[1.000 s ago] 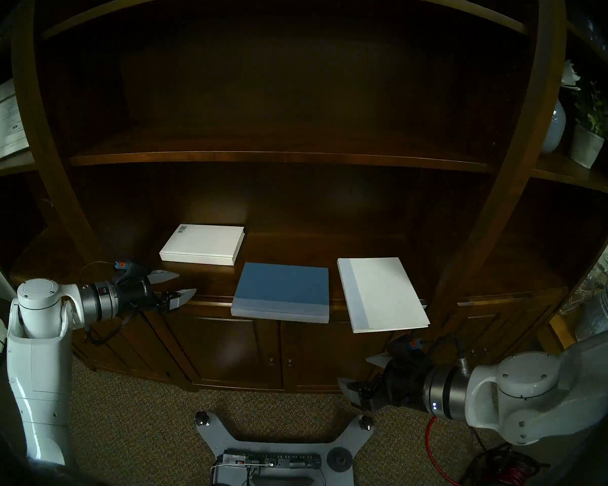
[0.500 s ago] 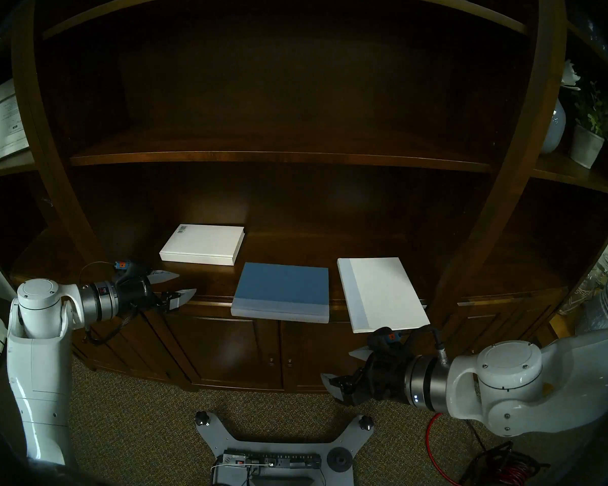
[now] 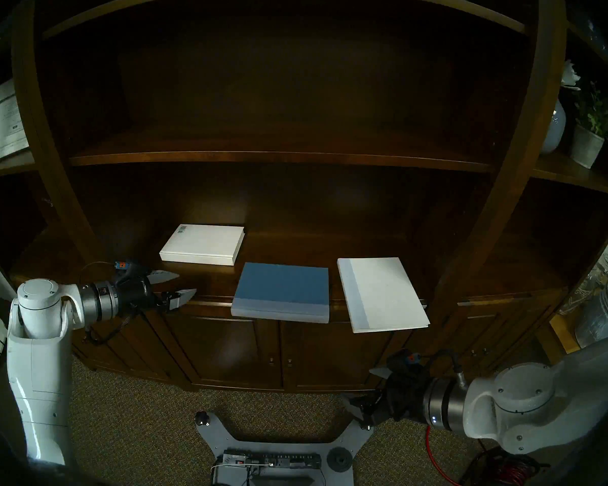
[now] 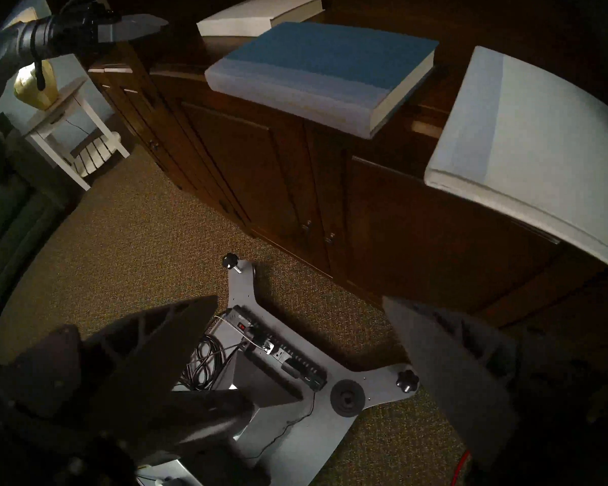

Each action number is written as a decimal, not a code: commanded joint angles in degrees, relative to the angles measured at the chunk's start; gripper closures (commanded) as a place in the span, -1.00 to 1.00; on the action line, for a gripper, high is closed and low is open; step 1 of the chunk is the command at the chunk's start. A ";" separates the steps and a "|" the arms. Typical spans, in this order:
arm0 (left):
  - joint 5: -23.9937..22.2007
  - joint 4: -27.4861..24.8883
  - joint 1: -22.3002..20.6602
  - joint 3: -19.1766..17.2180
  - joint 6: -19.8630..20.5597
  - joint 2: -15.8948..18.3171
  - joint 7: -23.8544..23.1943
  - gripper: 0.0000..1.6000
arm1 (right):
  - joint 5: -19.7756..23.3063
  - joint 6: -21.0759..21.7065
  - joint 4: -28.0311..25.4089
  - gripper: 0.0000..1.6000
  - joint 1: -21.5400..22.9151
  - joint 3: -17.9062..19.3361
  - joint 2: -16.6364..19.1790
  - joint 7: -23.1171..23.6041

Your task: Close the books and align them horizontally on the shelf

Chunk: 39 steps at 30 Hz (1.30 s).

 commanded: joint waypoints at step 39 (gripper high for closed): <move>-8.03 -28.20 22.15 -4.47 2.97 -3.12 -5.81 -1.00 | -6.86 -22.90 -0.30 -1.00 3.87 -12.69 -11.29 6.01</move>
